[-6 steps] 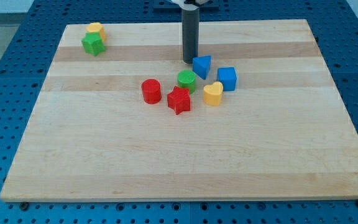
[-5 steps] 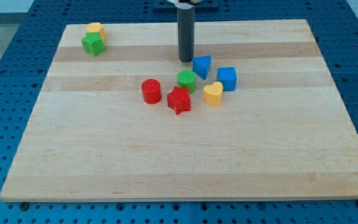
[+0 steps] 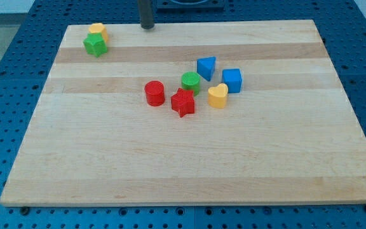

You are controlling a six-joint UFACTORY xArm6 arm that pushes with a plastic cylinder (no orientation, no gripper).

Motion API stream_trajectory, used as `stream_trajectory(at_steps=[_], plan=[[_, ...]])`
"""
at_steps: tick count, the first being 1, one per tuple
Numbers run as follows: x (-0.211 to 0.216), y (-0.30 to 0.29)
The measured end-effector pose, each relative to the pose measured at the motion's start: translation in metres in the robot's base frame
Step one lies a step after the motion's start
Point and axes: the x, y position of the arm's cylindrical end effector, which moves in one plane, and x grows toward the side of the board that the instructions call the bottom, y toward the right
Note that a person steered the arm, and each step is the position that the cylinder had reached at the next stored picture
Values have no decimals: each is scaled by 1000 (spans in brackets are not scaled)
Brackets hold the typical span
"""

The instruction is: Point your arm at the yellow hexagon

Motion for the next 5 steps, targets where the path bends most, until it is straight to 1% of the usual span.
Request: stream_trajectory(at_steps=[3,4,5], plan=[[-1,-63],[-2,-107],[-2,-135]])
